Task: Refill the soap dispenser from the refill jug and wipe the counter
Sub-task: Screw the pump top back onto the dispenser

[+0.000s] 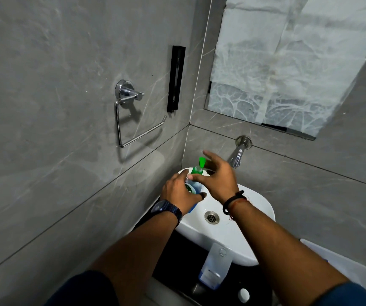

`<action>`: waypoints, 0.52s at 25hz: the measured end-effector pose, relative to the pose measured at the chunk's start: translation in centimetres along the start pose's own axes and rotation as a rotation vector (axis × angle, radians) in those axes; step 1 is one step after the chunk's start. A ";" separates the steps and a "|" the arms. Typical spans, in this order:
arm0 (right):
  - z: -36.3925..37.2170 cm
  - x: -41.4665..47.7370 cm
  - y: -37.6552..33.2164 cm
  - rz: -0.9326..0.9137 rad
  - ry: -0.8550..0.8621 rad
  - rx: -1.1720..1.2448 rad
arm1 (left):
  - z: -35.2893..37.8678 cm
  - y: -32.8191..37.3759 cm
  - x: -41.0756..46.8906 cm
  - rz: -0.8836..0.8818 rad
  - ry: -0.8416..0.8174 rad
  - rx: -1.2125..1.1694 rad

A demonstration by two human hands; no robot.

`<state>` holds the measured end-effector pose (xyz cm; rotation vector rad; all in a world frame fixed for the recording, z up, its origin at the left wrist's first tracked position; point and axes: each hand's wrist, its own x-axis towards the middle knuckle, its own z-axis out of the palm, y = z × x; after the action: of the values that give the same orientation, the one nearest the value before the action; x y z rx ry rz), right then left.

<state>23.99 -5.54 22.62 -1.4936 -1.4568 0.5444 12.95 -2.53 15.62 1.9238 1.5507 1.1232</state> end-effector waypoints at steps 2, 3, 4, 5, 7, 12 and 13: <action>-1.0 0.5 -0.8 -0.096 -0.106 -0.014 | -0.1 -0.8 0.0 -0.045 -0.027 0.022; -1.3 0.8 -1.2 -0.157 -0.167 -0.082 | -0.1 -1.2 0.0 -0.065 -0.039 0.025; -1.5 1.1 -1.5 -0.216 -0.221 -0.182 | -0.1 -1.6 0.0 -0.078 -0.048 0.026; -1.6 1.3 -1.9 -0.267 -0.260 -0.280 | -0.1 -1.9 -0.1 -0.084 -0.054 0.025; -1.3 1.7 -2.0 -0.325 -0.288 -0.384 | -0.1 -2.5 -0.2 -0.090 -0.064 0.026; 1.8 2.2 -0.2 -0.260 -0.323 -0.375 | 0.6 -5.0 -0.6 -0.119 -0.095 0.019; 2.6 2.3 0.4 -0.247 -0.369 -0.392 | 0.8 -5.8 -0.8 -0.137 -0.091 0.005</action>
<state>22.49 -2.55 21.78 -1.5285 -2.0995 0.4112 10.04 -1.53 10.55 1.8154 1.6102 0.9619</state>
